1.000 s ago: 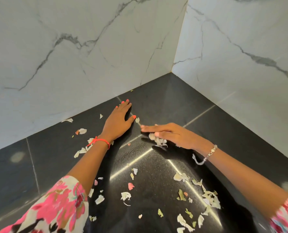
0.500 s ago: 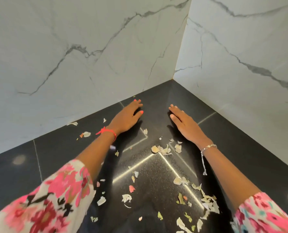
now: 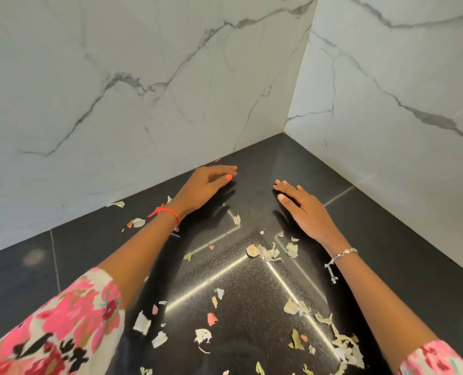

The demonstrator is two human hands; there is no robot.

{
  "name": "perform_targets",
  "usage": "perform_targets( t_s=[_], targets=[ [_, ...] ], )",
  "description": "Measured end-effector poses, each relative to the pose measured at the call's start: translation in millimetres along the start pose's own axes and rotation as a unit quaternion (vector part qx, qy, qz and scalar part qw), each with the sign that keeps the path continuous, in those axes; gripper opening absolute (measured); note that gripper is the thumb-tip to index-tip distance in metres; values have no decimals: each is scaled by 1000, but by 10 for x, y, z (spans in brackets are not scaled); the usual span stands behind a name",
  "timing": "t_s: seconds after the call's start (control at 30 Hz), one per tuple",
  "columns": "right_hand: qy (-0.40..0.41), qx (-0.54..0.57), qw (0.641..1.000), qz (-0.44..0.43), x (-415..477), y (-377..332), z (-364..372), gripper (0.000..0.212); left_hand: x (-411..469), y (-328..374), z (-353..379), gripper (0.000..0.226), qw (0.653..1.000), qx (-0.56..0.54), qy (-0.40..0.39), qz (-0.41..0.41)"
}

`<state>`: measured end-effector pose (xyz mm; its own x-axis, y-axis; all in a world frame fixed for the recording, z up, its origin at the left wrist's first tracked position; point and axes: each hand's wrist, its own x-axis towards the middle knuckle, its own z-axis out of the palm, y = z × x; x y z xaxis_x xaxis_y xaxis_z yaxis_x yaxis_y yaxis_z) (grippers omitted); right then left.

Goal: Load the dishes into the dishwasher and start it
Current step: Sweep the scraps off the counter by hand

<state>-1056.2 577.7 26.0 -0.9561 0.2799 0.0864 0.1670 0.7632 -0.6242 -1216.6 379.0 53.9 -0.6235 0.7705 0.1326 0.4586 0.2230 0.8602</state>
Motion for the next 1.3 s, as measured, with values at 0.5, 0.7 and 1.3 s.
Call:
perform_targets(
  t_s=[0.5,0.7,1.3],
  targets=[
    [1,-63,998,15,-16,-50,26,41,-892,313,180,39,992,47,-113,27],
    [-49,-174,984,4,-211,-172,147,58,-1071,-194,-449,43,966,231,62,-98],
    [-53,-186,981,20,-378,-289,194,59,-1459,-465,-928,41,943,288,83,-144]
  ],
)
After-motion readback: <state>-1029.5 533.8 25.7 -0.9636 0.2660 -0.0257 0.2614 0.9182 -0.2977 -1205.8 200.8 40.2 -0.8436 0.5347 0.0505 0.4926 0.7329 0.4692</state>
